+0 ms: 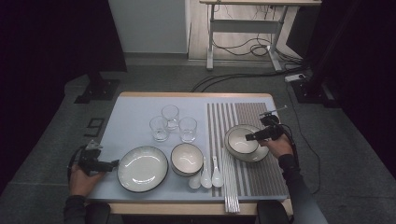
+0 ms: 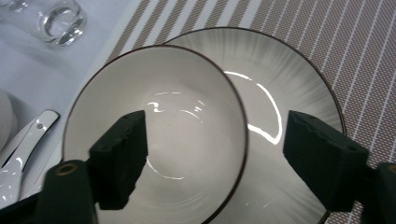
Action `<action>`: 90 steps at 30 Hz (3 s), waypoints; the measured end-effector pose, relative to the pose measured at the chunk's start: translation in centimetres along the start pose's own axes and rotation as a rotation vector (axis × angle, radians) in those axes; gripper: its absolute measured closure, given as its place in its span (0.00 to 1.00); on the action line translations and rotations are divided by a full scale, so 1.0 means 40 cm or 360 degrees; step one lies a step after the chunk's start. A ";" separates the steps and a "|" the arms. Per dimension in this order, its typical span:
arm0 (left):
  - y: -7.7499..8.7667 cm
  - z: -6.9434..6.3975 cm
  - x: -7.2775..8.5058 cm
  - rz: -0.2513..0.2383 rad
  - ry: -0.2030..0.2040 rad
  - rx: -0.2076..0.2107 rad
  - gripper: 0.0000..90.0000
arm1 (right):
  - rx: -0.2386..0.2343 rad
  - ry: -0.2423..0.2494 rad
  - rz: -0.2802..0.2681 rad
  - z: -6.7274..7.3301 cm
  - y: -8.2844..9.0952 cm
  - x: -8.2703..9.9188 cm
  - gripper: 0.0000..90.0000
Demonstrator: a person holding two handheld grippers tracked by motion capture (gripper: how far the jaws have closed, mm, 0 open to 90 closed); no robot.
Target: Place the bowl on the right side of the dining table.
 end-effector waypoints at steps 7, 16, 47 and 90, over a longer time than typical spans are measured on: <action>0.000 0.000 0.000 0.0000 0.0000 0.0000 0.00 | 0.0008 0.0121 -0.0076 0.033 0.036 0.014 0.15; 0.000 0.000 0.000 0.0000 0.0000 0.0000 0.00 | -0.0013 0.0147 -0.0188 0.069 0.082 0.043 0.00; 0.000 -0.001 0.000 0.0000 0.0001 -0.0002 0.00 | 0.0279 0.0101 -0.0147 0.008 0.020 0.251 0.01; 0.000 0.000 0.000 0.0002 0.0001 0.0000 0.00 | 0.0327 0.0126 -0.0333 -0.005 -0.054 0.304 0.00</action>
Point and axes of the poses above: each handheld gripper's, and its own axes: y roughly backward along the jaws, x roughly out of its underside, z roughly to its left, the point moved 10 cm from there along -y, roughly forward along the jaws, and after that the axes turned 3 degrees about -x, right-handed, at the moved point
